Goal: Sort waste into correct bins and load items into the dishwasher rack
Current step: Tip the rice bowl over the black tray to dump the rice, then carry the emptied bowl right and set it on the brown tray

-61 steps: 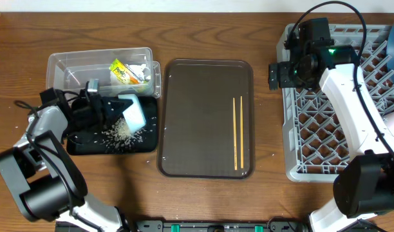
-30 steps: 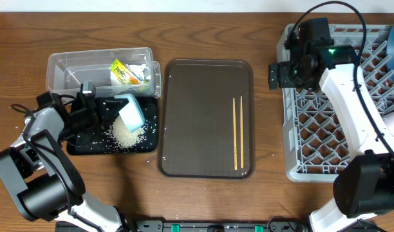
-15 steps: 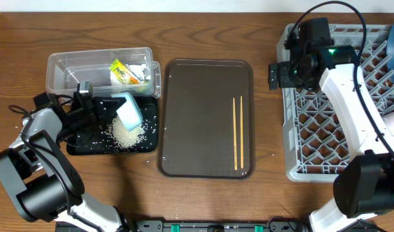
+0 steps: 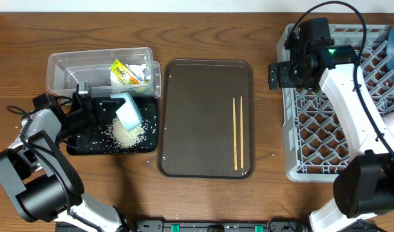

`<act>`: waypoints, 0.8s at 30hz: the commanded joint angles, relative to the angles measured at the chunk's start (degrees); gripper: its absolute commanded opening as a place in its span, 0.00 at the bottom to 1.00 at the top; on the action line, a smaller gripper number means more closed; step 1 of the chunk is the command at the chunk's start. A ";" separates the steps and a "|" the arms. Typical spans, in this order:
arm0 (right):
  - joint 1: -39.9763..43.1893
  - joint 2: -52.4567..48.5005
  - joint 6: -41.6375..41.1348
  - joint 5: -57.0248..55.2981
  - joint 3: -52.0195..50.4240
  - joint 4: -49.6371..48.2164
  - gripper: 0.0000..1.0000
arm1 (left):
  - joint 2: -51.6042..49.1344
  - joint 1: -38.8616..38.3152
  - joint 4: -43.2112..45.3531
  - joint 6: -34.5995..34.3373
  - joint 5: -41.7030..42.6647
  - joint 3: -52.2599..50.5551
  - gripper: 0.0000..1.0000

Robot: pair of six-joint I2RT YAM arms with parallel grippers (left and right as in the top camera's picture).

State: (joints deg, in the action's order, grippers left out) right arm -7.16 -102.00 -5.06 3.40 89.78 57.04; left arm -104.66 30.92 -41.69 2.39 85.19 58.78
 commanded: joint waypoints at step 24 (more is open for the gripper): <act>-0.42 1.29 -0.44 0.00 -0.11 0.00 0.96 | 25.00 -34.38 4.81 -9.22 -54.58 0.20 0.06</act>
State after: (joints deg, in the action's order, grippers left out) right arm -7.16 -102.00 -5.06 3.40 89.78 57.01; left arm -79.66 2.74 -38.68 -2.83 43.09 58.76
